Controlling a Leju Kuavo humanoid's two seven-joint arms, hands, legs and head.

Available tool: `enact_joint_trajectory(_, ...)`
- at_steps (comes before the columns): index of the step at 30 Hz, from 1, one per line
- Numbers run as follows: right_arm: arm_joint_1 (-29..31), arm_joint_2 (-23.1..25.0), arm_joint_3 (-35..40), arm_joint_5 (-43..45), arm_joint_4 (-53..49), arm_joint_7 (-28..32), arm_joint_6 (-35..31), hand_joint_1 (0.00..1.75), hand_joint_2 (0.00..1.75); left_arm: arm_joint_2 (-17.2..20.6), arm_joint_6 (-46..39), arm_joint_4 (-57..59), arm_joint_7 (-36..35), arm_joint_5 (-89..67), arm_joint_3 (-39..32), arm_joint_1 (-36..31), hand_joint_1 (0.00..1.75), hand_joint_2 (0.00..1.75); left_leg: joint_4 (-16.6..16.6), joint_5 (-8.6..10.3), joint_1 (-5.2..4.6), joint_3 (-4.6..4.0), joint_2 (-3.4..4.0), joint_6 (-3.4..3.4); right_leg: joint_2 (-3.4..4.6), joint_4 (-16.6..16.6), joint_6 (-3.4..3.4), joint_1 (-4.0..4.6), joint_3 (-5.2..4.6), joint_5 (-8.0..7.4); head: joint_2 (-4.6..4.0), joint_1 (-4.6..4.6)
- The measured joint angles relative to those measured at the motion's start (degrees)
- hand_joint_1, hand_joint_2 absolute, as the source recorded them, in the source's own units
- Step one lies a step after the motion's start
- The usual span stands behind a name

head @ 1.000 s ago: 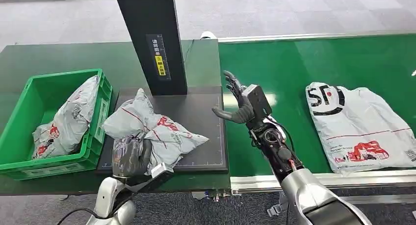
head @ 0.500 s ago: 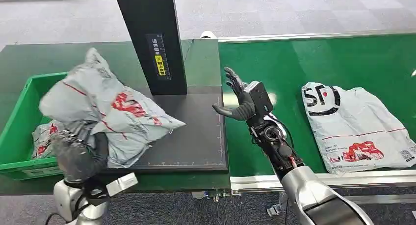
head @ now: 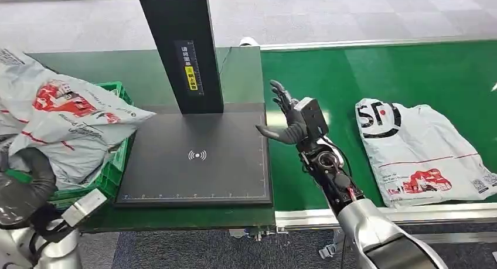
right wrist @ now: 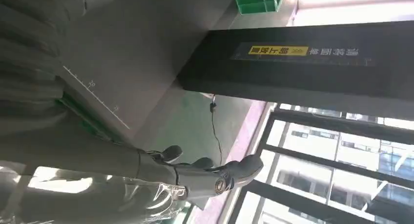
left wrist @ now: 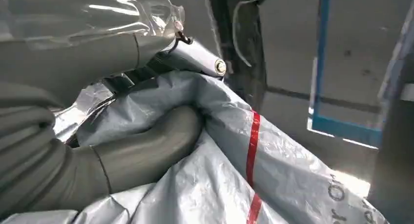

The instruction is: Moved the parcel from conveyor to table for the left to box.

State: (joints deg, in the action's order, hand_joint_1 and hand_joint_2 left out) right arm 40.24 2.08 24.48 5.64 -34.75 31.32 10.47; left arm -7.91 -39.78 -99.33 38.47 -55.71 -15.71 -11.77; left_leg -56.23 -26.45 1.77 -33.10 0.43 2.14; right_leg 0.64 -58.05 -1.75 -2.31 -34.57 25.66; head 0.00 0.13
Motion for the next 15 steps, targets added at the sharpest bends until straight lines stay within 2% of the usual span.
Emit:
enact_joint_trajectory(5,-0.51,-0.37,0.04,0.35,0.0,0.13,-0.85,0.0,1.75,0.0,0.0,9.86,-0.02,-4.08,-7.77,-5.83,1.75,0.0,0.0,0.03,0.0,0.0,0.03,0.0,0.02,-0.01,0.01,0.01,0.02,-0.01,0.0,0.02)
enact_joint_trajectory(10,-1.13,-0.76,0.07,0.57,0.0,0.31,-0.96,0.0,1.75,0.09,0.0,16.92,-0.77,-6.06,-13.86,-8.19,1.75,0.0,-0.02,0.01,-0.01,-0.03,0.13,-0.01,0.08,0.0,0.01,0.0,-0.05,-0.01,0.0,0.0)
enact_joint_trajectory(15,-2.06,-1.4,0.15,0.63,-0.33,0.46,-0.94,0.0,1.75,4.81,0.0,29.91,-14.45,-9.99,-16.29,-12.26,1.75,0.0,0.0,-0.01,0.02,-0.05,0.27,0.01,0.15,-0.01,0.02,0.03,-0.12,-0.02,0.0,0.0)
